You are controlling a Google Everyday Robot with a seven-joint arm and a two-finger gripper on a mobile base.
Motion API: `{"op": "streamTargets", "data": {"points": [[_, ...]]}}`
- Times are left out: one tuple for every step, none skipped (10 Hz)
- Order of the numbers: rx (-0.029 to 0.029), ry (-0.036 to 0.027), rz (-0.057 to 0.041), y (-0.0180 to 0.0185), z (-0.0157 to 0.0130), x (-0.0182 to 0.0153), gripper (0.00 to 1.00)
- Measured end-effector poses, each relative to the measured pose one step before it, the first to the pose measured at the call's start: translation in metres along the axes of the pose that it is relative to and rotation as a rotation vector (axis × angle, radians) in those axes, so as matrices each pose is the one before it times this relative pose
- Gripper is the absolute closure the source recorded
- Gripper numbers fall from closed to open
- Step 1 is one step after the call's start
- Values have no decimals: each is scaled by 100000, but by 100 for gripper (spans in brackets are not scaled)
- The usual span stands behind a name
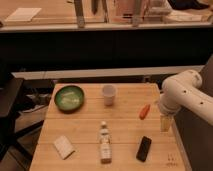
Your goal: Place the eraser in the ceramic cup
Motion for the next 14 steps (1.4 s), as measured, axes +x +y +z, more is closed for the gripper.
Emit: {"op": "streamTargets", "data": {"points": [[-690,-165,-1329,567,810,-331,20],[-600,105,-1708,497,382,-360,20],[-685,62,-2223,661,510,-448,20],[-629,65,-1914,582,655,-392,20],[-370,373,-1756,360,539,-251,20],[-884,454,-2942,707,1247,-519,20],[-688,-89,-1769,408,565,-432,20],[-521,303,-2315,347,336,-437,20],[-760,102,-2431,454,489,-446,20],[-341,23,-1309,224,315,-202,20],[-914,79,-2333,525,867,-457,20],[-438,131,-1973,301,716,-406,20],[-551,73,-2234,370,881,-484,20],[-275,11,-1399,213,523,-231,20]]}}
